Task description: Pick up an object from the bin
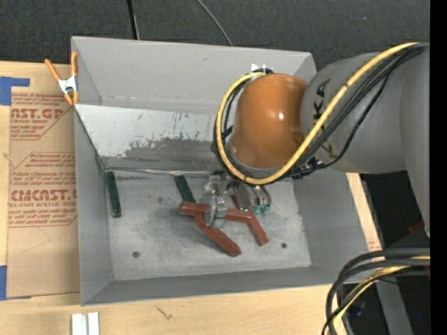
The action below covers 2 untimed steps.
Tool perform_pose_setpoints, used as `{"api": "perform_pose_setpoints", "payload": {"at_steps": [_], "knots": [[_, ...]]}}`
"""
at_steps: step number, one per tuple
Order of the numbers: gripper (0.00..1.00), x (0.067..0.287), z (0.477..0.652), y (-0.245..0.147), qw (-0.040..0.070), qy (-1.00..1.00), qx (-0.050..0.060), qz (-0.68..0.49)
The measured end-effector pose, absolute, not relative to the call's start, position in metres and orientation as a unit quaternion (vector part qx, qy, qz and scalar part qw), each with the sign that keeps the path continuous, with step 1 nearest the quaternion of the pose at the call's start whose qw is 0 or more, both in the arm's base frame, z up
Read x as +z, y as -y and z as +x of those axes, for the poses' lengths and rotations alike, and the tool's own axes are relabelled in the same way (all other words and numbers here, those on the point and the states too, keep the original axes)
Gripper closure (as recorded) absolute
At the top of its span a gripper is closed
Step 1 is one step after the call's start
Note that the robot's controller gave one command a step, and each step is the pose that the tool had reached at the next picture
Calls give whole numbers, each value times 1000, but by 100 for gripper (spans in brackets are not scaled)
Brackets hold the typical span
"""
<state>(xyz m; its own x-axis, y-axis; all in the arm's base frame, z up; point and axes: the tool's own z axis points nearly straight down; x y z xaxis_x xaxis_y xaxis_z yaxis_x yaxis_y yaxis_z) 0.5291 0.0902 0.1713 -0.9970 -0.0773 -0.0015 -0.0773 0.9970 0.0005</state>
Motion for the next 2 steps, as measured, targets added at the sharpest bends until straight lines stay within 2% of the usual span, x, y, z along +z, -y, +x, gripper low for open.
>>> {"api": "perform_pose_setpoints", "payload": {"at_steps": [1, 2], "knots": [[100, 171, 529, -90, 1, -999, 0, -39], [100, 243, 557, -96, 1, -1000, 1, -26]]}}
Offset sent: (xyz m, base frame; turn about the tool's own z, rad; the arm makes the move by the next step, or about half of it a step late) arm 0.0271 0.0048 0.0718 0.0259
